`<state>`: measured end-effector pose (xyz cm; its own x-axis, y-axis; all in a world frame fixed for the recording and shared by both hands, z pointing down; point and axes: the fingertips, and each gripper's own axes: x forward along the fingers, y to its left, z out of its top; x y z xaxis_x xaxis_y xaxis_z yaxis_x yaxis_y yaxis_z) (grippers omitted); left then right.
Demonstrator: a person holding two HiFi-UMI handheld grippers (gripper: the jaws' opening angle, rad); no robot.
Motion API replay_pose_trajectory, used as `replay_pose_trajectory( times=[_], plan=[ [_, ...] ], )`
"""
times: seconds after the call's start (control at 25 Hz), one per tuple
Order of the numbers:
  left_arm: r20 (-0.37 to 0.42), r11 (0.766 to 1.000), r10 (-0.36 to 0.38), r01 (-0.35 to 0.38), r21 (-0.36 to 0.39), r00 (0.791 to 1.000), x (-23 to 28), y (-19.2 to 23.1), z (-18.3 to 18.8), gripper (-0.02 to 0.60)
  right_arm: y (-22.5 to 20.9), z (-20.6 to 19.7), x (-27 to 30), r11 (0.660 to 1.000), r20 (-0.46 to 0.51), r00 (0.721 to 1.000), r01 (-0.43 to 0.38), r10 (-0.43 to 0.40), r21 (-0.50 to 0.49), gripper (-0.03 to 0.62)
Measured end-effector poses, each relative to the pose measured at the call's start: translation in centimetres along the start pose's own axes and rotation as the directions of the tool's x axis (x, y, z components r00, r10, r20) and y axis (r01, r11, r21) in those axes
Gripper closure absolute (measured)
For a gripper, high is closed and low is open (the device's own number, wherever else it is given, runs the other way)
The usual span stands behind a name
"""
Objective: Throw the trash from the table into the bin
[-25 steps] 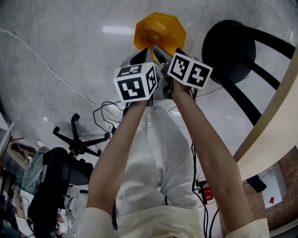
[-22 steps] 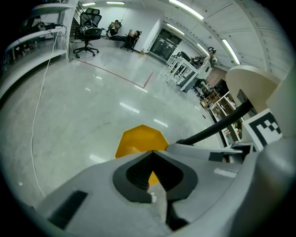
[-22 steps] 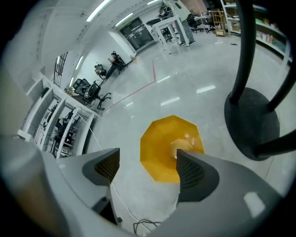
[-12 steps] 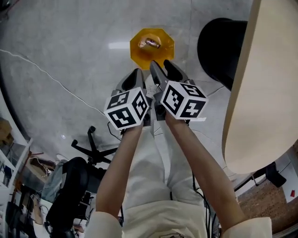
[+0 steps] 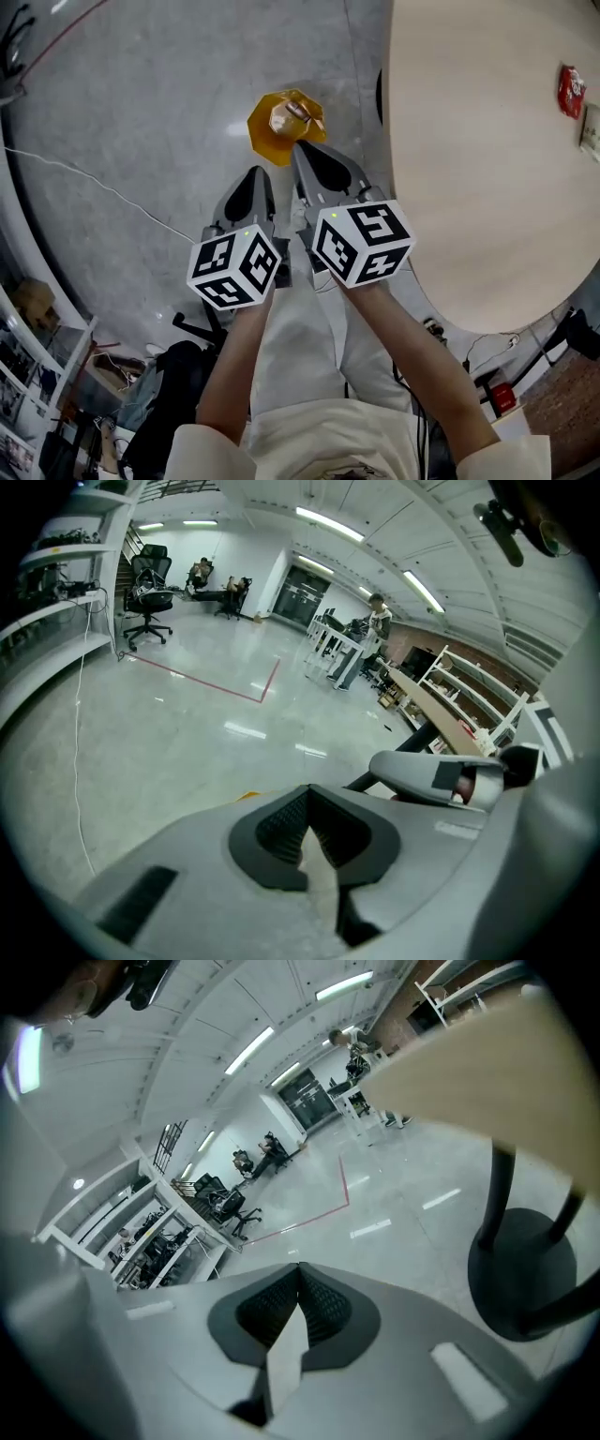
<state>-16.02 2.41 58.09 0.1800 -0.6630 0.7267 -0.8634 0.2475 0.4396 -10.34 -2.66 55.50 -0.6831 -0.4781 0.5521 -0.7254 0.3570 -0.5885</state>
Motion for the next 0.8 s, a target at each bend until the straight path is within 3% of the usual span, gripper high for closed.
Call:
replay_pose_trajectory(
  times=[0.28,0.4,0.64,0.8],
  plan=[
    [0.052,0.996,-0.049,0.045,0.073,0.997,-4.6,-5.9,5.0,0.575,3.6,6.5,-6.9,0.995,0.12,0.989,-0.083,0.088,-0.048,0.588],
    [0.067,0.989,-0.086,0.077,0.126,0.994,-5.7,-9.1,6.3,0.575,3.8,9.1,-10.1,0.994,0.181,0.979,-0.077,0.091,-0.083,0.588],
    [0.036,0.961,-0.192,0.18,0.208,0.981,-6.7,-15.8,7.3,0.575,1.5,12.9,-16.4,0.998,0.293,0.956,-0.008,0.024,-0.058,0.588],
    [-0.005,0.933,-0.271,0.264,0.245,0.963,-6.5,-20.8,6.3,0.575,-3.2,14.3,-21.7,0.994,0.357,0.929,0.105,-0.094,-0.011,0.588]
  ],
)
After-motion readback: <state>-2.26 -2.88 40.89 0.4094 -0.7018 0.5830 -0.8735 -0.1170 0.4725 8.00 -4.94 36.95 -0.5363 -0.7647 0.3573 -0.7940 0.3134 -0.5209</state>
